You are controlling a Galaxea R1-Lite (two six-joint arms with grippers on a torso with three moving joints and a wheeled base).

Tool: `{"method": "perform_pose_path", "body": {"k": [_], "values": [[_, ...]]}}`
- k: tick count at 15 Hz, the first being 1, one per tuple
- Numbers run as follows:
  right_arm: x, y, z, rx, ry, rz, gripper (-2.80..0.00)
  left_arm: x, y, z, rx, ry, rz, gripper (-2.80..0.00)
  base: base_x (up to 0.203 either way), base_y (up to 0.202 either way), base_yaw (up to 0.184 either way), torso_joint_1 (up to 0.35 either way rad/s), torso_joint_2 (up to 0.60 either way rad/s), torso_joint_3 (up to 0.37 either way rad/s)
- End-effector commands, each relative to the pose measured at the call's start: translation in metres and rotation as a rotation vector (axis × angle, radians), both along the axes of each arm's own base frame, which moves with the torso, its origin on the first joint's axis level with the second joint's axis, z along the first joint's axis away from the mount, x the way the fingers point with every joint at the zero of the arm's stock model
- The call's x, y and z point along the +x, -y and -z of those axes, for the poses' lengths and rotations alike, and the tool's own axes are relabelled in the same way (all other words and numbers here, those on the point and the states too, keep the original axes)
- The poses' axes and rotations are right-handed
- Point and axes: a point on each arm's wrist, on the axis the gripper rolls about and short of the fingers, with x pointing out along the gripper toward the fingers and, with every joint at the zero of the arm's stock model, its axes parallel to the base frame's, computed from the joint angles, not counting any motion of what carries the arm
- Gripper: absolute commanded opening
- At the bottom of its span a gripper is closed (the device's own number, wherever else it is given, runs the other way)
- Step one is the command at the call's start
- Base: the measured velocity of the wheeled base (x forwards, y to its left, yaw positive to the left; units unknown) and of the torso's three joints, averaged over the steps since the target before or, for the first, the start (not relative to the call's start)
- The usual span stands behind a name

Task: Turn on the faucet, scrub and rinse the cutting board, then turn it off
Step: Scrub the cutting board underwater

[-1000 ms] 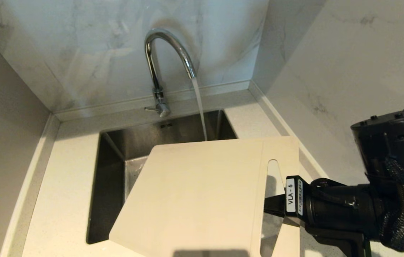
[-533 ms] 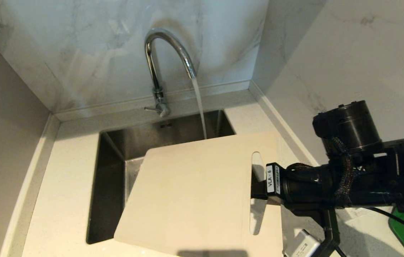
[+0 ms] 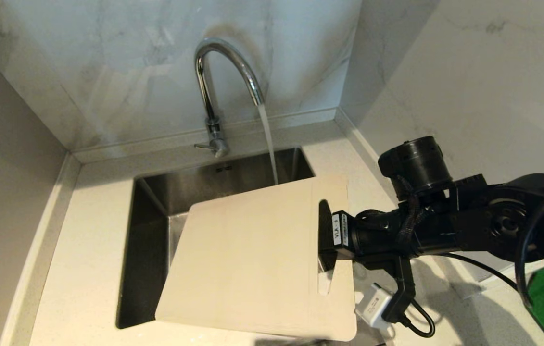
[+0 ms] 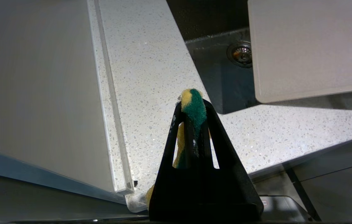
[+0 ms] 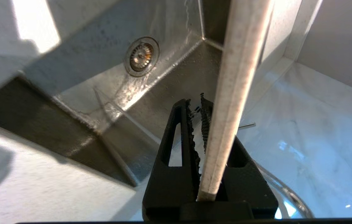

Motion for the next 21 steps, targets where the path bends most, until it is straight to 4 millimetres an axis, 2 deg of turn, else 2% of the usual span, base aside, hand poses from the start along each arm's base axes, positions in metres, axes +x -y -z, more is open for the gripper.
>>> {"method": "perform_pose_path", "body": {"k": [1,6,12,17,21], "values": [[0.014,-0.007,0.007,-0.015,-0.003,-0.015,-2.8,0.0,0.0,0.0,-0.001,0.0,0.0,-2.8,0.0,0.0,0.0,0.0,0.0,0.0],[0.042,-0.019,0.019,-0.021,-0.02,-0.015,-2.8,0.0,0.0,0.0,-0.001,0.0,0.0,-2.8,0.0,0.0,0.0,0.0,0.0,0.0],[0.064,-0.025,0.023,-0.018,-0.009,-0.004,-2.8,0.0,0.0,0.0,-0.002,0.0,0.0,-2.8,0.0,0.0,0.0,0.0,0.0,0.0],[0.089,-0.018,0.028,-0.007,-0.002,0.033,-2.8,0.0,0.0,0.0,-0.002,0.0,0.0,-2.8,0.0,0.0,0.0,0.0,0.0,0.0],[0.108,-0.013,0.022,0.023,0.036,0.043,-2.8,0.0,0.0,0.0,-0.004,0.0,0.0,-2.8,0.0,0.0,0.0,0.0,0.0,0.0]]}}
